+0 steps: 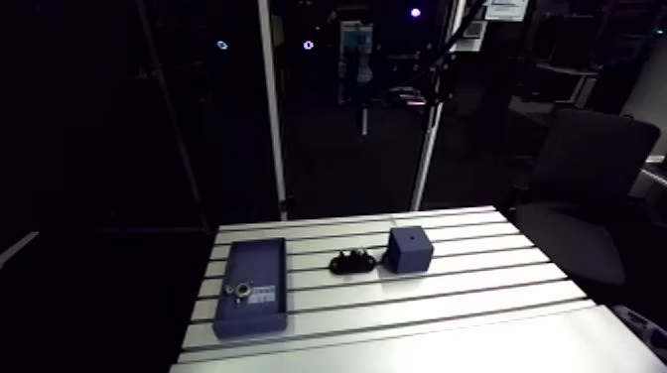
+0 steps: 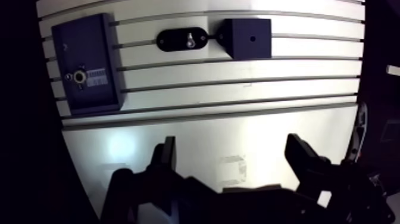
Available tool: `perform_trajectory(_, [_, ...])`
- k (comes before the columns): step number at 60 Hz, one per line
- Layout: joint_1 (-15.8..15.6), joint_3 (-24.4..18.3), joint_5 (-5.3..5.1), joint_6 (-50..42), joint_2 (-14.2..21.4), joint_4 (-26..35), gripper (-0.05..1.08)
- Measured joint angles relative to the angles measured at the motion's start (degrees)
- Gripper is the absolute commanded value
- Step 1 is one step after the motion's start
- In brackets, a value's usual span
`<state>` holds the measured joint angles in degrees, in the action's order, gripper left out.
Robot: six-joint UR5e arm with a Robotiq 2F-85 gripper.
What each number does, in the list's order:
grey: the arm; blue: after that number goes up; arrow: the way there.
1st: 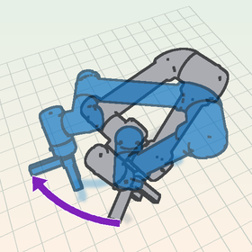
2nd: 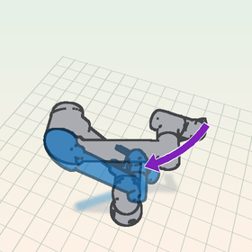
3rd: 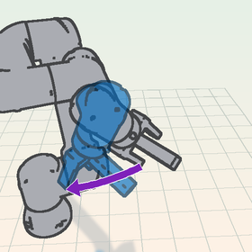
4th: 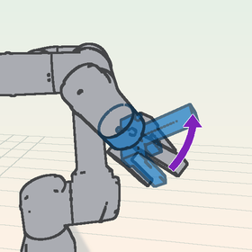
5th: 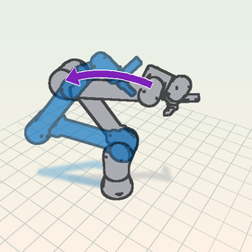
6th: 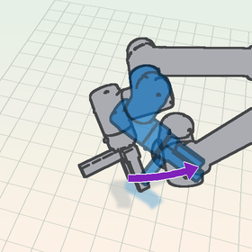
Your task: Pick up the M10 bolt and insert it into the hole until fully seated.
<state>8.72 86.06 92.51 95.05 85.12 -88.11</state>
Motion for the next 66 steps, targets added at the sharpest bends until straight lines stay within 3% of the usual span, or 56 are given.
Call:
perform_trajectory(21, [-0.7, -4.6, -1.27, 6.3, 0.1, 2.6, 0.01])
perform_trajectory(66, [-0.8, -4.5, -1.18, 6.7, 0.2, 2.6, 0.01])
